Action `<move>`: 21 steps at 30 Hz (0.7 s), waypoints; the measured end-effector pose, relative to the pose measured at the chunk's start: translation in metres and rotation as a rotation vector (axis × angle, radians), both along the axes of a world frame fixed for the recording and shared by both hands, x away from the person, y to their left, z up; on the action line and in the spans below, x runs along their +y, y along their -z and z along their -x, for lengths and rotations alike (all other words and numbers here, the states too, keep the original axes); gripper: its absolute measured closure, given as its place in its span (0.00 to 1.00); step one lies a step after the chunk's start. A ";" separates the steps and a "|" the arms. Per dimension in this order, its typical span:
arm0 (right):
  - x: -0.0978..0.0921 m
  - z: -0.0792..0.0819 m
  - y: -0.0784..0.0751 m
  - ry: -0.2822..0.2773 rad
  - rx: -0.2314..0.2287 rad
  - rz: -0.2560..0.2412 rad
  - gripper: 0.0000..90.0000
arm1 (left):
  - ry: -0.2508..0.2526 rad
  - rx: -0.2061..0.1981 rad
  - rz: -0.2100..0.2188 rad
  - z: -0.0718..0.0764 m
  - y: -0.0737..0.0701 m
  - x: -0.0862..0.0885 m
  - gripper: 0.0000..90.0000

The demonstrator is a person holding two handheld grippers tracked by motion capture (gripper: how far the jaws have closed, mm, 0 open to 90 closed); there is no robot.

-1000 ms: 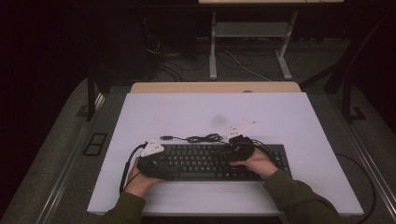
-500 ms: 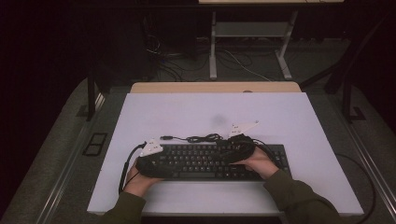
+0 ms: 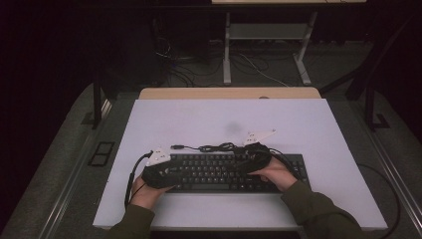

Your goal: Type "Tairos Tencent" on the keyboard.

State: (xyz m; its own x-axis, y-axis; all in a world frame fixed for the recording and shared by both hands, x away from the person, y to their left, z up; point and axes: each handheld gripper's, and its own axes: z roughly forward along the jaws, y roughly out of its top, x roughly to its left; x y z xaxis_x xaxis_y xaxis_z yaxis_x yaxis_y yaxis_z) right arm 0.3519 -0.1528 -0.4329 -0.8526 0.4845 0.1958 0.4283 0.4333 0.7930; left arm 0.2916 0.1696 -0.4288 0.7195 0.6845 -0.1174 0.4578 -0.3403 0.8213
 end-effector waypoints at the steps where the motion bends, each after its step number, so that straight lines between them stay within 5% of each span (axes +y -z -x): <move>1: 0.000 0.000 0.000 0.001 0.000 0.002 0.30 | 0.006 0.001 0.002 0.000 0.000 0.000 0.68; 9: 0.001 0.000 0.001 0.004 -0.001 0.007 0.30 | 0.057 0.049 0.002 -0.002 0.001 -0.003 0.99; 21: 0.001 0.000 0.001 0.002 -0.005 0.011 0.30 | 0.060 0.065 -0.021 -0.006 0.005 -0.004 0.99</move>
State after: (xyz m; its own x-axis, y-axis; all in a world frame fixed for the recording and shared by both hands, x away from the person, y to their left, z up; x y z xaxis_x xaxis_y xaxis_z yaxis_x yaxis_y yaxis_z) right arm 0.3517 -0.1518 -0.4340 -0.8525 0.4883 0.1864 0.4254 0.4409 0.7904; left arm 0.2976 0.1654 -0.4334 0.7508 0.6429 -0.1516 0.4881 -0.3853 0.7831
